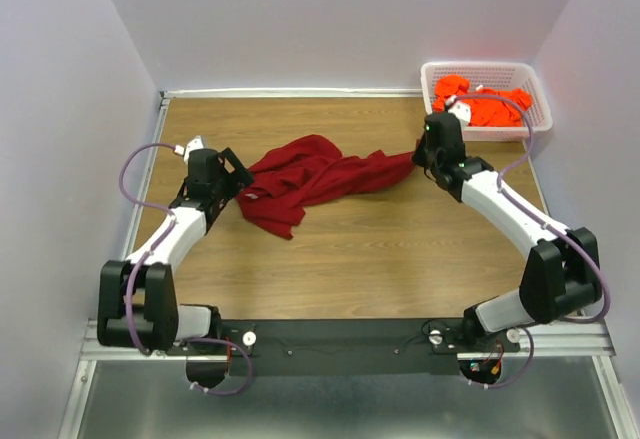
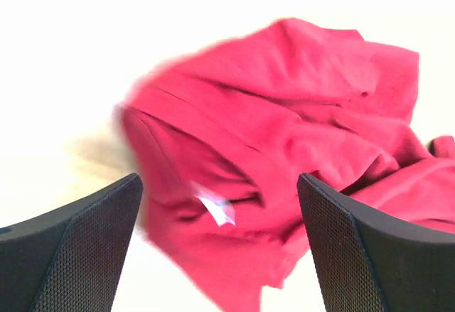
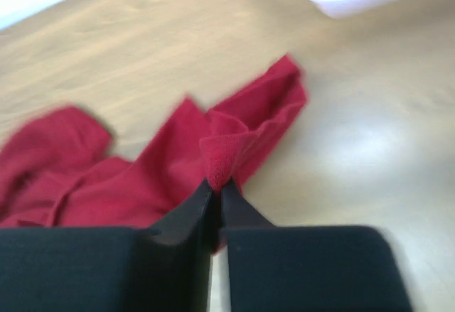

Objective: Fold and stack the t-shirts
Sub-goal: Flatten the tshirt out

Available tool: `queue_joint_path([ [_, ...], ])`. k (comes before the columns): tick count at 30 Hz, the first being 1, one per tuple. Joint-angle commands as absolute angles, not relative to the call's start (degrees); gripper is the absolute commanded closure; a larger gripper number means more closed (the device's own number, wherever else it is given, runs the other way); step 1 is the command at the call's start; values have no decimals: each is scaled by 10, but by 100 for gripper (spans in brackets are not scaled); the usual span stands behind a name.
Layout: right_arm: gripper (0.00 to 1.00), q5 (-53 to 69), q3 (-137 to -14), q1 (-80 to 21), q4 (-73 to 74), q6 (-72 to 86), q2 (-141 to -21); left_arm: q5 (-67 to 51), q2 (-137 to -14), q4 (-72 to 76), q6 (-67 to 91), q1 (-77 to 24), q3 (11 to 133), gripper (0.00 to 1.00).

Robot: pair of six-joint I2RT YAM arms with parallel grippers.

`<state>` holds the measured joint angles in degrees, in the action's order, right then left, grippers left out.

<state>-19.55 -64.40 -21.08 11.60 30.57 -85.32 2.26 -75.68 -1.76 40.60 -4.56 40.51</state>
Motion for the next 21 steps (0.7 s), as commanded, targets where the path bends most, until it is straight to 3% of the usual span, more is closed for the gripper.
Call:
queue_joint_path([
  [1, 63, -245, -554, -204, 163, 325, -839, 32, -688, -50, 392, -54, 392, 2],
  [4, 41, -209, -531, -205, 179, 332, -809, 39, -639, -83, 407, -61, 354, 2],
  [5, 37, -196, -527, -206, 180, 333, -799, 40, -629, -91, 411, -67, 345, 2],
  [11, 29, -173, -522, -206, 180, 315, -772, 45, -607, -110, 459, -160, 285, 12],
  [16, 13, -143, -521, -206, 180, 307, -778, 61, -656, -106, 467, -204, 300, 18],
  [21, 8, -120, -524, -207, 180, 298, -776, 60, -721, -85, 460, -231, 317, 26],
])
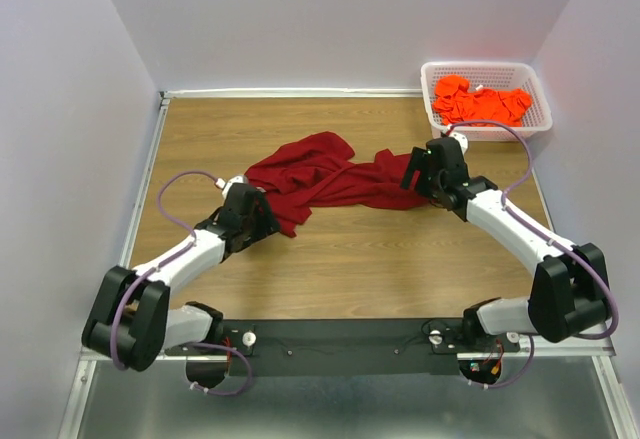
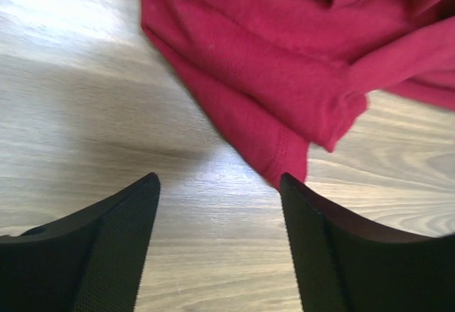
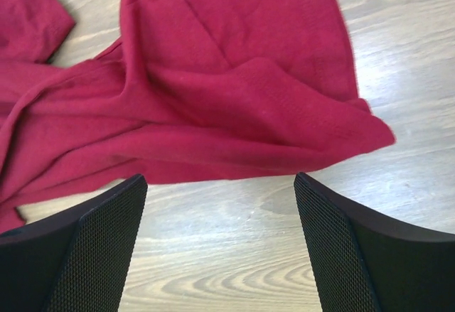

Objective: Fold and stack the t-shirts
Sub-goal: Flatten the tshirt out

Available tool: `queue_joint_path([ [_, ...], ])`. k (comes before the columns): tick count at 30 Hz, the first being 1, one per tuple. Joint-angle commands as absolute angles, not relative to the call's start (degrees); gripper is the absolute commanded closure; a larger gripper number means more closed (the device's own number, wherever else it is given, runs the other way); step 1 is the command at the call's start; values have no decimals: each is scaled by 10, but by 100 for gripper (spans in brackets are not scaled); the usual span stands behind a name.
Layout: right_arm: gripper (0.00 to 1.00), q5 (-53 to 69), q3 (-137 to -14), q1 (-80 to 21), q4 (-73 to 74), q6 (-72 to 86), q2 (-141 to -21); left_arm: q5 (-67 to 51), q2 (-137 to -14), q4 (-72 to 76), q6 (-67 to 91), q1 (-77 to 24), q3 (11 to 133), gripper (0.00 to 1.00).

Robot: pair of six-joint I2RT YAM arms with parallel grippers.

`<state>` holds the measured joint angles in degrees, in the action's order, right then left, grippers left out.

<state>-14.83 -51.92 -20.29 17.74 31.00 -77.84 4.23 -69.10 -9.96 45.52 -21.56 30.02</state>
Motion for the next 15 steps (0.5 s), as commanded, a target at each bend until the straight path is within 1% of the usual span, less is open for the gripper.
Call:
queue_joint_path([
  [1, 8, -120, -526, -206, 180, 292, -773, 61, -737, -84, 461, -234, 323, 28],
  [2, 8, -114, -526, -206, 180, 288, -773, 61, -743, -78, 461, -237, 325, 29],
  [8, 8, -107, -520, -207, 179, 283, -765, 67, -763, -71, 467, -257, 346, 32],
  [10, 8, -103, -521, -206, 180, 283, -767, 70, -773, -70, 467, -262, 348, 35],
  [11, 8, -98, -524, -206, 179, 284, -770, 69, -777, -69, 468, -266, 346, 38],
  [14, 8, -92, -530, -206, 179, 280, -781, 76, -788, -66, 471, -274, 345, 40],
  [15, 8, -90, -535, -207, 179, 279, -792, 78, -794, -64, 472, -275, 345, 44],
])
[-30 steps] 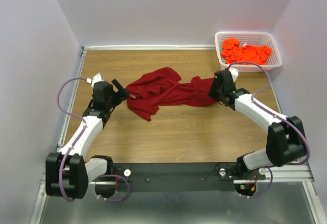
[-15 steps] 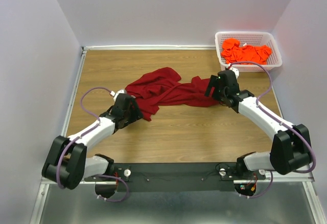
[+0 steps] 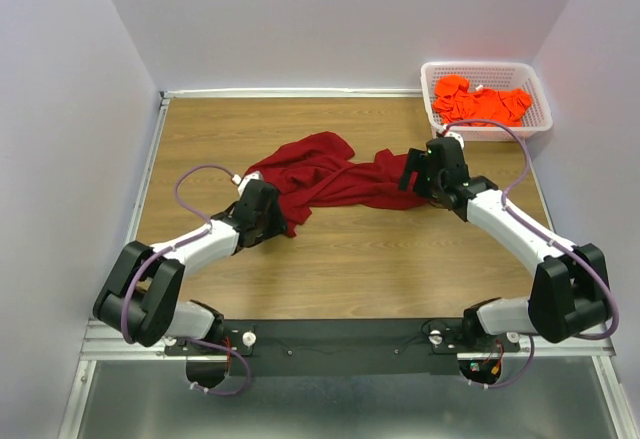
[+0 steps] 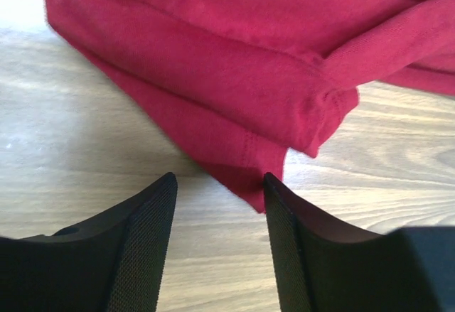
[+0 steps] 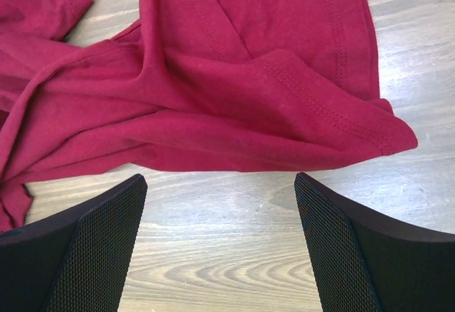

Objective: Fold and stack the t-shirts
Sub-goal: Flatten the tshirt out

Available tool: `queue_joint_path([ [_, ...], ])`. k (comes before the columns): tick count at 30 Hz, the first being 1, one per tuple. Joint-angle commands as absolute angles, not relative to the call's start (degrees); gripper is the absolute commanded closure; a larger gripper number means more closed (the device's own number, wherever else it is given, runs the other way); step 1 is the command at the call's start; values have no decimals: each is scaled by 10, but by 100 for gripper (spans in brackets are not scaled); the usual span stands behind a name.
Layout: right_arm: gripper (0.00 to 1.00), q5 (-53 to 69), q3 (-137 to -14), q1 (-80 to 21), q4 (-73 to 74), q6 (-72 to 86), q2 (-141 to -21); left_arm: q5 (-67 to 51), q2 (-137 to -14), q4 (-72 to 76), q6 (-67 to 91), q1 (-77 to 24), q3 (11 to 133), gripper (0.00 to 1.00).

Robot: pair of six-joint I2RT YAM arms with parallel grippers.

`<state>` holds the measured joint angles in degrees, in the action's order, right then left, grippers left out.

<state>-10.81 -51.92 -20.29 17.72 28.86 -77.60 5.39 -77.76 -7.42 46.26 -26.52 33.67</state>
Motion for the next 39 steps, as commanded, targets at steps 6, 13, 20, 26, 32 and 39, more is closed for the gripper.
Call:
queue_joint_path([
  [6, 8, -93, -566, -207, 179, 263, -838, 108, -799, -65, 479, -279, 341, 80],
  [13, 8, -92, -606, -207, 180, 239, -859, 246, -695, -215, 447, -272, 421, 100],
  [20, 15, -3, -656, -206, 167, 137, -916, 298, -578, -307, 427, -264, 443, 100],
  [26, 23, 66, -694, -206, 146, 119, -993, 272, -554, -314, 443, -263, 416, 100],
  [32, 25, 4, -753, -206, 136, 179, -1076, 271, -534, -317, 445, -263, 409, 100],
  [39, 33, -55, -801, -205, 132, 224, -1142, 272, -520, -319, 447, -261, 399, 100],
])
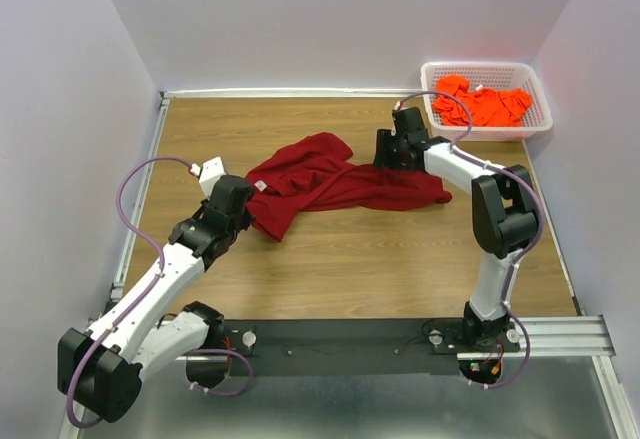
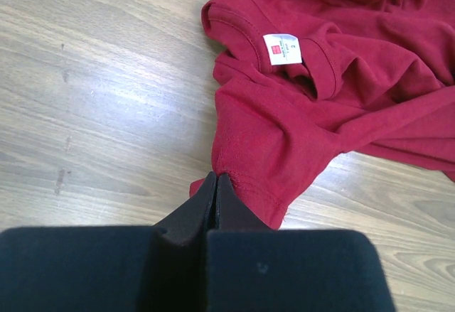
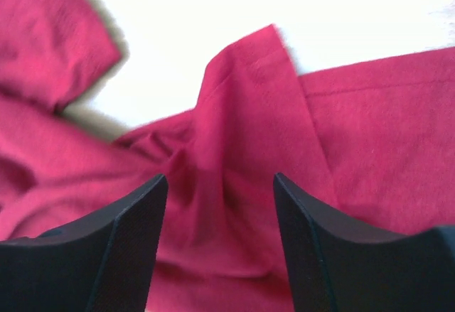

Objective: Fold and stack the t-shirts
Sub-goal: Flatten the tshirt out

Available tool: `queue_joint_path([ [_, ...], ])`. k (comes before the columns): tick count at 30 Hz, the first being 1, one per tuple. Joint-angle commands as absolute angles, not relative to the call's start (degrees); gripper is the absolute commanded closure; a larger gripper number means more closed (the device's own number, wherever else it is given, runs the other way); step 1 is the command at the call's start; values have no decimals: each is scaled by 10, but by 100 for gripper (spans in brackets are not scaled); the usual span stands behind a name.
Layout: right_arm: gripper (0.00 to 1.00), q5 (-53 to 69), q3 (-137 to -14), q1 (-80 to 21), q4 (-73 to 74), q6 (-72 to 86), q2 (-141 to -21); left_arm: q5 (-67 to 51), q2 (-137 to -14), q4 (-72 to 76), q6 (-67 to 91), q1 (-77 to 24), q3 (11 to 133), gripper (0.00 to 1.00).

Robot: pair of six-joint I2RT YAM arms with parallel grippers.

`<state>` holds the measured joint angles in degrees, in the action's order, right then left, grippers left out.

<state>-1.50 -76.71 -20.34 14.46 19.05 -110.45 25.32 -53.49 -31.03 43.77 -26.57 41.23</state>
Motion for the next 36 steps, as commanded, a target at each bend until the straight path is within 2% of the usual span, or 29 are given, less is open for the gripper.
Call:
queue_joint_path([
  [1, 33, -56, -805, -205, 133, 228, -1150, 272, -519, -318, 446, -260, 398, 100],
  [7, 41, -50, -818, -205, 132, 237, -1186, 276, -520, -304, 425, -245, 394, 100],
  [9, 50, -47, -822, -205, 132, 237, -1189, 274, -523, -301, 422, -240, 395, 100],
  [10, 55, -49, -824, -206, 132, 238, -1190, 272, -524, -296, 417, -234, 396, 100],
  [11, 71, -54, -831, -205, 132, 237, -1187, 271, -526, -292, 414, -229, 395, 100],
  [14, 95, -63, -879, -205, 134, 211, -1179, 264, -533, -249, 382, -189, 400, 100],
  [15, 98, -66, -899, -204, 135, 202, -1175, 254, -536, -237, 368, -166, 406, 100],
  [19, 99, -106, -1006, -193, 147, 164, -1151, 212, -610, -192, 298, -63, 499, 100],
  [20, 99, -114, -1032, -189, 148, 152, -1144, 207, -629, -192, 289, -31, 570, 100],
  [22, 99, -131, -1097, -178, 148, 142, -1126, 207, -684, -215, 277, -16, 654, 100],
  [23, 99, -135, -1116, -174, 147, 129, -1118, 207, -701, -230, 276, -11, 741, 100],
  [27, 99, -153, -1168, -173, 146, 106, -1044, 217, -695, -224, 277, -4, 859, 100],
  [31, 99, -163, -1113, -173, 135, 100, -963, 242, -652, -230, 265, -4, 897, 100],
  [34, 99, -154, -975, -173, 108, 114, -868, 223, -606, -233, 279, -8, 832, 100],
  [36, 98, -154, -838, -173, 86, 137, -793, 201, -571, -242, 308, -9, 738, 100],
])
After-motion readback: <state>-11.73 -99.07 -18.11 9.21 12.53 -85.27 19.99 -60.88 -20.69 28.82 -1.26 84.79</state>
